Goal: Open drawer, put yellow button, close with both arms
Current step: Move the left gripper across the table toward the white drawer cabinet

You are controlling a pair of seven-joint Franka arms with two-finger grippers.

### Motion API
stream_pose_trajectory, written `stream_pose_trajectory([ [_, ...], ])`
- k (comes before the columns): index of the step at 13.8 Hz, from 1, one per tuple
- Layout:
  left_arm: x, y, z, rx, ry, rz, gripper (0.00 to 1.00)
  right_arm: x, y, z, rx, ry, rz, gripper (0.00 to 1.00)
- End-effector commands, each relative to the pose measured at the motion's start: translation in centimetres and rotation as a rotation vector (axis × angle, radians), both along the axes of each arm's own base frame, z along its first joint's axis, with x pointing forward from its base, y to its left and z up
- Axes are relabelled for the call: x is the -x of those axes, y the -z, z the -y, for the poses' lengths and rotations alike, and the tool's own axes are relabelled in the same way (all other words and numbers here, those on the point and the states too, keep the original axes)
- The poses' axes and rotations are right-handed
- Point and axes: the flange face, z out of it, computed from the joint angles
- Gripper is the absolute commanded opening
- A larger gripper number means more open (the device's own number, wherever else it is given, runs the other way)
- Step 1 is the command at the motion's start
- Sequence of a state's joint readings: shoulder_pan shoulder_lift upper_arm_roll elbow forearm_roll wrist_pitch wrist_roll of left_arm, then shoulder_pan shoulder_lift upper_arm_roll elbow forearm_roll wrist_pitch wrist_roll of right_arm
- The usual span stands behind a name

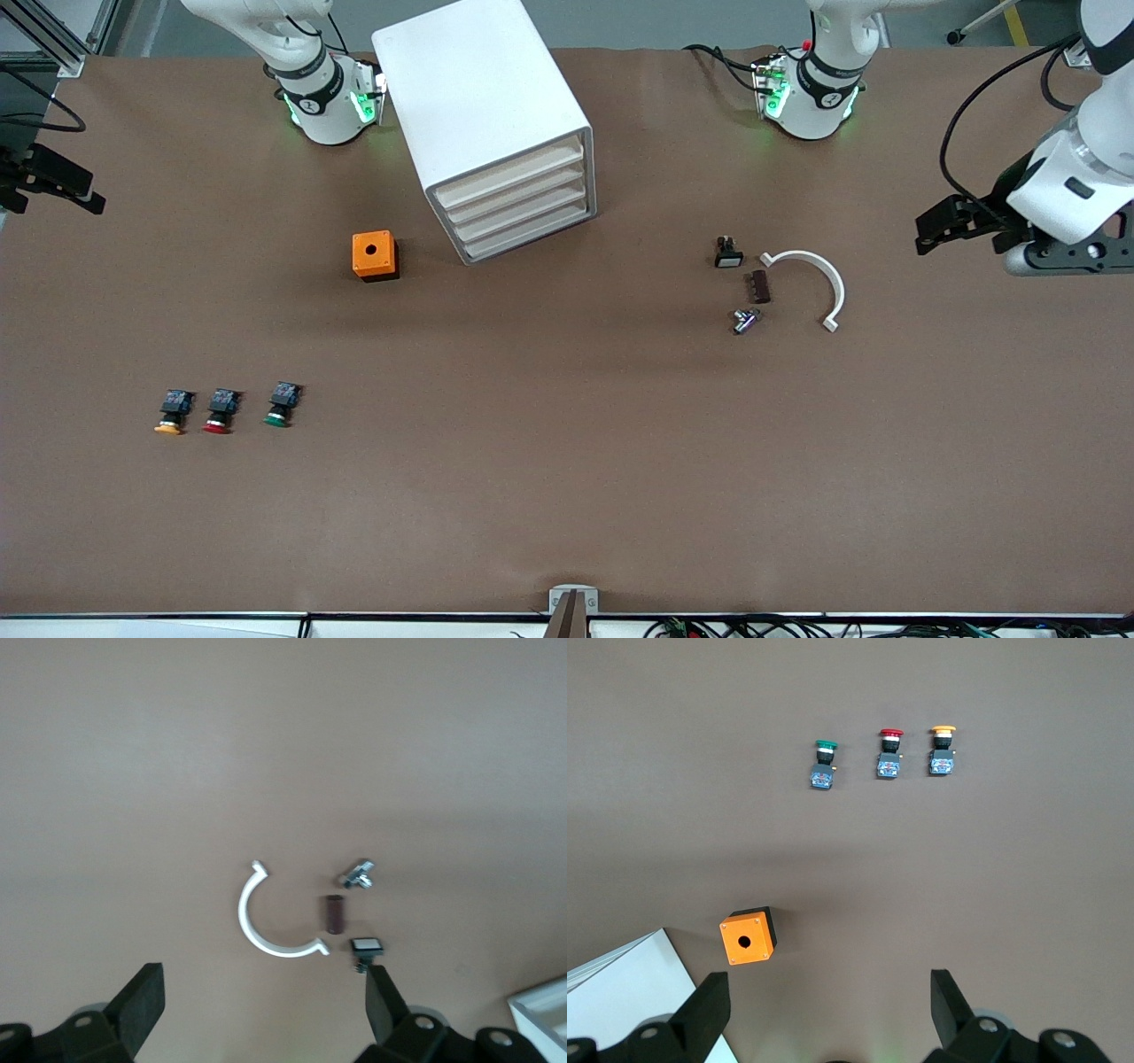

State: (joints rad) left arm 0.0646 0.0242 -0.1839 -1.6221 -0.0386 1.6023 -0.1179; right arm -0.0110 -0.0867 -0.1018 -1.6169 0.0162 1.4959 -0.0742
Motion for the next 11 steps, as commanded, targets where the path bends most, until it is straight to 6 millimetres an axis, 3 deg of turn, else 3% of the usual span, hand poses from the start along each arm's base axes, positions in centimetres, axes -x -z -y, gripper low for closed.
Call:
stream_pose_trajectory([
  [1,-0.6,0.3,1.8,0.053,0.035,-0.012,1.0,0.9,-0.4,0.0,0.0,-0.011,0.004,1.0],
  [6,-1.1,3.3,5.0,0.233,-0.008,-0.076,1.0,0.9,-0.4,-0.1,0.0,-0.014,0.004,1.0],
  [11,-1.5,6.7,9.2,0.24,-0.129,-0.118,1.0,0.9,-0.4,-0.2,-0.001,-0.014,0.004,1.0],
])
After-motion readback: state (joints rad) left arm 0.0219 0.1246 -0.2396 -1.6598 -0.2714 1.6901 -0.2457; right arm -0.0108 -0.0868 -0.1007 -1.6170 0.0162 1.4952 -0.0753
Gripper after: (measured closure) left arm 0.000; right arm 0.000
